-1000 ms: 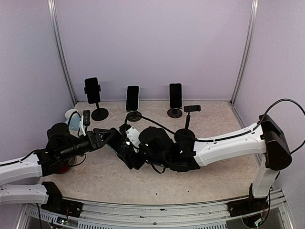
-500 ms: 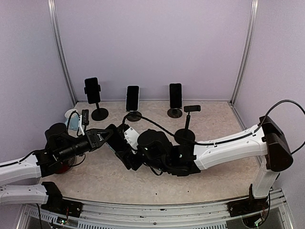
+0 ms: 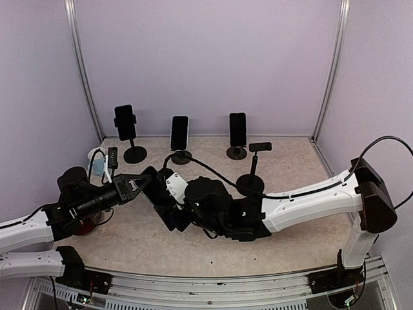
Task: Place the phone on the phone stand
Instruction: Pass from the right arm to the left, then pass from the left arm to the right, then pass from the right arm to the left
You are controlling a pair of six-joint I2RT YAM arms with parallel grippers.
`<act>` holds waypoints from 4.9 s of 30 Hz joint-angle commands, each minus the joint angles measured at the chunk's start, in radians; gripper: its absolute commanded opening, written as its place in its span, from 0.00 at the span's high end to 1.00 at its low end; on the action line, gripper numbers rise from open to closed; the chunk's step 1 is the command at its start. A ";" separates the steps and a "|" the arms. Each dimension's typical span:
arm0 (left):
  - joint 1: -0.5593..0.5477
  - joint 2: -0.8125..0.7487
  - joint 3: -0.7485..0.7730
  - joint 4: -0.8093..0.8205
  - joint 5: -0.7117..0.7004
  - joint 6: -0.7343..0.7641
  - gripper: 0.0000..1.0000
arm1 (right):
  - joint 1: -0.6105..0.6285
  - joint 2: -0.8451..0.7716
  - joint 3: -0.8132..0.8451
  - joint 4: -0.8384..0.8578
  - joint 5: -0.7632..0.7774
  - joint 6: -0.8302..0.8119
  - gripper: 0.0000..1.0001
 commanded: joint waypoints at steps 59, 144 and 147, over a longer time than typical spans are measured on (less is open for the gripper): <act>-0.112 -0.110 0.148 -0.227 0.426 0.424 1.00 | -0.131 -0.119 -0.027 -0.091 -1.028 0.197 0.60; -0.232 -0.071 0.047 -0.083 0.348 0.369 1.00 | -0.140 -0.210 -0.190 0.471 -0.859 0.305 0.68; -0.235 -0.071 0.048 -0.089 0.350 0.373 1.00 | -0.140 -0.213 -0.176 0.430 -0.864 0.304 0.53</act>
